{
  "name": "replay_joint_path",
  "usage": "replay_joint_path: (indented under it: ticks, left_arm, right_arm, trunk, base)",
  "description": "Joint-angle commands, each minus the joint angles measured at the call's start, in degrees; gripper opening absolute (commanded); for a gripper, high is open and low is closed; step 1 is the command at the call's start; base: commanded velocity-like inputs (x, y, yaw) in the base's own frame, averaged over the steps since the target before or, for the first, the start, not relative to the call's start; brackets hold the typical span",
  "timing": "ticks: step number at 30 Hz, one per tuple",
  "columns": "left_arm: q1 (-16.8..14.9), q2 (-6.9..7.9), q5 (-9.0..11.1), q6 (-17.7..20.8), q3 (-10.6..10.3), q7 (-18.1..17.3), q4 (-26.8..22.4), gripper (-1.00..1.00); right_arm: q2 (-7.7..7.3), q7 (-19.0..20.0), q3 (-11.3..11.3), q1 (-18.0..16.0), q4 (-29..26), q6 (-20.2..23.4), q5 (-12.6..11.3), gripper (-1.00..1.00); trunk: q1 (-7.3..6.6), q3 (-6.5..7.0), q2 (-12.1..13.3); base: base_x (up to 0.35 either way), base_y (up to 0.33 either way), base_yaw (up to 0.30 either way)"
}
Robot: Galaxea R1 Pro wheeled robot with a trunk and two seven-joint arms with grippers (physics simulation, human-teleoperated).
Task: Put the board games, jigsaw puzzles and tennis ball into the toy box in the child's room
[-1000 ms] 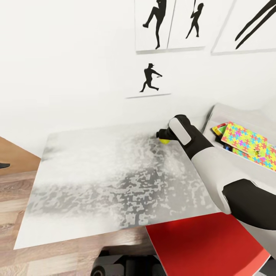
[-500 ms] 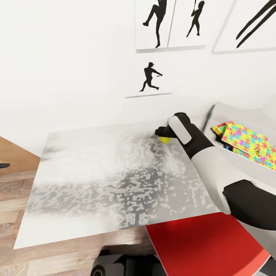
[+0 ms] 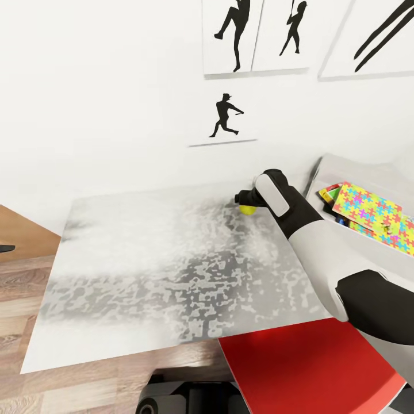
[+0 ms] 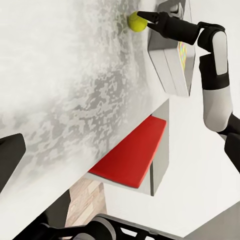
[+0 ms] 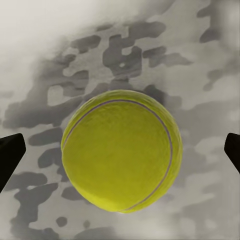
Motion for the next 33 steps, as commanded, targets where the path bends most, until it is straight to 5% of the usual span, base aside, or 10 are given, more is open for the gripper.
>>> replay_joint_path:
  ticks: [1, 33]
  left_arm:
    - [-0.3, 0.06, 0.2, 0.5, -0.5, -0.2, 0.0, 1.0]
    - [-0.3, 0.04, 0.2, 0.5, -0.5, -0.2, 0.0, 1.0]
  right_arm:
    - [-0.05, -0.6, 0.2, 0.0, 0.0, 0.1, -0.6, 1.0]
    - [-0.25, -0.5, 0.2, 0.0, -0.1, 0.1, -0.8, 1.0]
  trunk:
    - [0.04, -0.09, -0.1]
    - [0.04, -1.32, -0.1]
  base:
    - [0.0, 0.0, 0.0]
    - [0.0, 0.0, 0.0]
